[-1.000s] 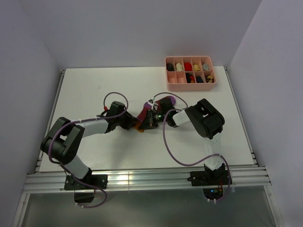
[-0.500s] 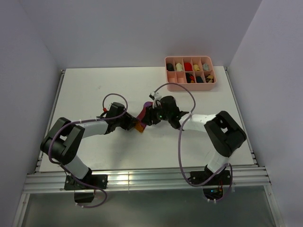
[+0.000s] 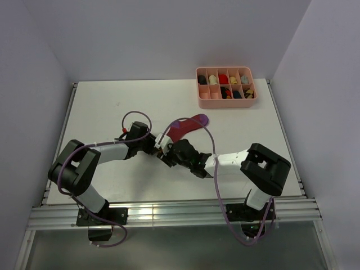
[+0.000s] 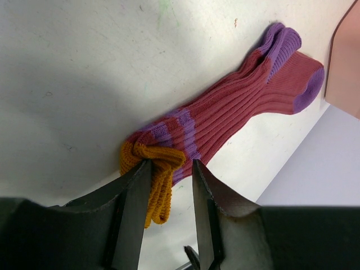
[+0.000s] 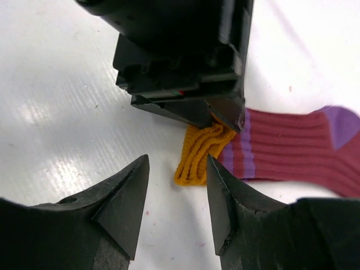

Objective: Roll the socks
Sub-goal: Roll the sock at the center of the board.

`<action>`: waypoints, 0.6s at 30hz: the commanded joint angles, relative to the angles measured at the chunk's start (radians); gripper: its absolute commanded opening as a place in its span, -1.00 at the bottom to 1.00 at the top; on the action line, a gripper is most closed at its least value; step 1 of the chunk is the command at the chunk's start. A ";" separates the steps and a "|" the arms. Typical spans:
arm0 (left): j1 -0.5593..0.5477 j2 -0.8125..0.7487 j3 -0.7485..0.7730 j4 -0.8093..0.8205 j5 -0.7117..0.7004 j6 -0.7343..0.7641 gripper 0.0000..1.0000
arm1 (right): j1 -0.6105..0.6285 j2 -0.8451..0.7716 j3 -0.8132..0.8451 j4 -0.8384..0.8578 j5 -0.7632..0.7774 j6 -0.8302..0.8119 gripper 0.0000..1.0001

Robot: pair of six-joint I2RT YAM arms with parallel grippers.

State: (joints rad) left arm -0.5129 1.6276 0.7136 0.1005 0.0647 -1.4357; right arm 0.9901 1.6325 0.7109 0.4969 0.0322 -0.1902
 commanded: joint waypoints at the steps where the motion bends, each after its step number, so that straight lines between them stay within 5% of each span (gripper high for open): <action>1: 0.010 0.040 -0.013 -0.136 -0.040 0.029 -0.16 | 0.053 0.052 0.021 0.072 0.138 -0.135 0.04; 18: 0.016 0.052 -0.011 -0.133 -0.017 0.047 -0.17 | 0.105 0.253 0.091 0.131 0.314 -0.272 -0.10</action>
State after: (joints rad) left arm -0.5034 1.6337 0.7185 0.0937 0.0853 -1.4334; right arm 1.0908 1.8568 0.7712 0.5747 0.2893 -0.4278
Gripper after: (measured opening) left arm 0.415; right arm 0.449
